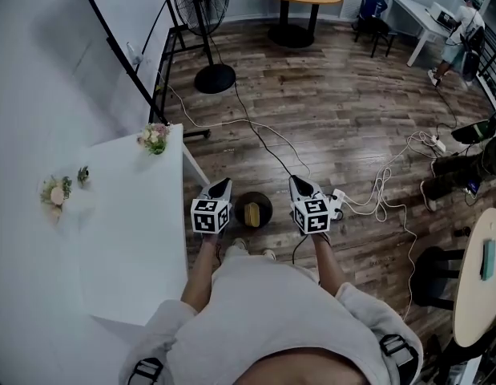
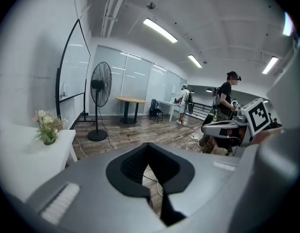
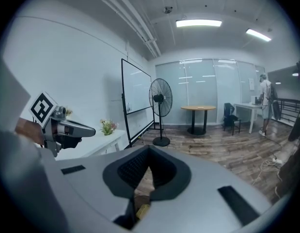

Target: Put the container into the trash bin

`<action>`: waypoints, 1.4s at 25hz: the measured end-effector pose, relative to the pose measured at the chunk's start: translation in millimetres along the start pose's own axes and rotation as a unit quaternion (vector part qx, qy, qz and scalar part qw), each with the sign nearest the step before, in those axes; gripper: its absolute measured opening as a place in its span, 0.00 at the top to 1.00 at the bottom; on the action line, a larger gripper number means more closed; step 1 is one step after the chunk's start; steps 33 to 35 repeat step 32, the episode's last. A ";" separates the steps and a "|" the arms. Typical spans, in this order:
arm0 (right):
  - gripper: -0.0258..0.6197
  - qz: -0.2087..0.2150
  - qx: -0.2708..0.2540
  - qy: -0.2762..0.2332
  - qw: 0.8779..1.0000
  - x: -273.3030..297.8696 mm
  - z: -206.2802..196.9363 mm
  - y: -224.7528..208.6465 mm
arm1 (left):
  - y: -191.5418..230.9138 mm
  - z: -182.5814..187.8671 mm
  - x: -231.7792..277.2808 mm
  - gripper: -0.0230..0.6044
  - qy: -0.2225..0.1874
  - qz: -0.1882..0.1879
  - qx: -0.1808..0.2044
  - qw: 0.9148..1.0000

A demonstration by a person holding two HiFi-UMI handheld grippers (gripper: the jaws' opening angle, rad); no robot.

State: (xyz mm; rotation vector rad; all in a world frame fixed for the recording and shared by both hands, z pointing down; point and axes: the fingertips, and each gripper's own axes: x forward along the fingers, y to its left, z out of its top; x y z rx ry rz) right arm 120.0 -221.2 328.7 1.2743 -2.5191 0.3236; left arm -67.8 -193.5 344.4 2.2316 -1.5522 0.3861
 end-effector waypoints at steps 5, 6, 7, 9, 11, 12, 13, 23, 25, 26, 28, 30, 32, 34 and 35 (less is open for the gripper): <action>0.94 -0.004 0.000 -0.003 1.000 0.0 3.0 -5.4 | 2.1 4.9 0.4 0.95 -0.003 0.003 0.003 1.000; 0.94 -0.005 -0.001 -0.004 1.000 1.0 3.6 -6.8 | 1.9 6.2 1.9 0.95 -0.003 0.002 0.004 1.000; 0.94 -0.005 -0.001 -0.004 1.000 1.8 3.8 -7.9 | 1.1 7.0 3.2 0.95 -0.003 0.001 0.005 1.000; 0.94 -0.004 0.000 -0.002 1.000 2.3 1.7 -8.9 | -1.0 7.2 4.3 0.95 -0.003 0.001 0.006 1.000; 0.94 -0.002 0.000 0.001 1.000 2.6 -0.3 -8.1 | -1.8 6.2 4.1 0.95 -0.002 0.001 0.007 1.000; 0.94 -0.001 -0.001 0.001 1.000 2.6 -0.6 -7.5 | -1.9 5.9 3.8 0.95 -0.001 0.001 0.007 1.000; 0.94 0.000 -0.002 0.002 1.000 2.4 -0.6 -7.1 | -2.1 5.9 3.4 0.95 -0.001 0.002 0.006 1.000; 0.94 0.008 -0.005 0.010 1.000 5.4 -4.6 -7.0 | -3.0 0.6 5.7 0.95 0.007 0.004 0.001 1.000; 0.94 0.011 -0.006 0.012 1.000 4.8 -7.2 -6.4 | -4.7 -1.3 5.7 0.95 0.008 0.004 -0.001 1.000; 0.94 0.012 -0.006 0.014 1.000 4.5 -8.2 -6.0 | -5.5 -2.0 5.8 0.95 0.008 0.004 -0.001 1.000; 0.94 0.013 -0.004 0.014 1.000 4.4 -9.3 -5.1 | -6.4 -2.2 5.7 0.95 0.008 0.004 0.000 1.000; 0.94 0.015 -0.002 0.014 1.000 4.1 -11.2 -3.8 | -7.5 -2.8 5.1 0.95 0.008 0.005 0.000 1.000; 0.94 0.016 0.000 0.015 1.000 3.3 -14.1 -2.3 | -9.1 -4.2 4.4 0.95 0.009 0.005 -0.001 1.000; 0.94 0.016 0.000 0.015 1.000 3.3 -14.1 -2.3 | -9.1 -4.2 4.4 0.95 0.009 0.005 -0.001 1.000; 0.94 0.016 0.000 0.015 1.000 3.3 -14.1 -2.3 | -9.1 -4.2 4.4 0.95 0.009 0.005 -0.001 1.000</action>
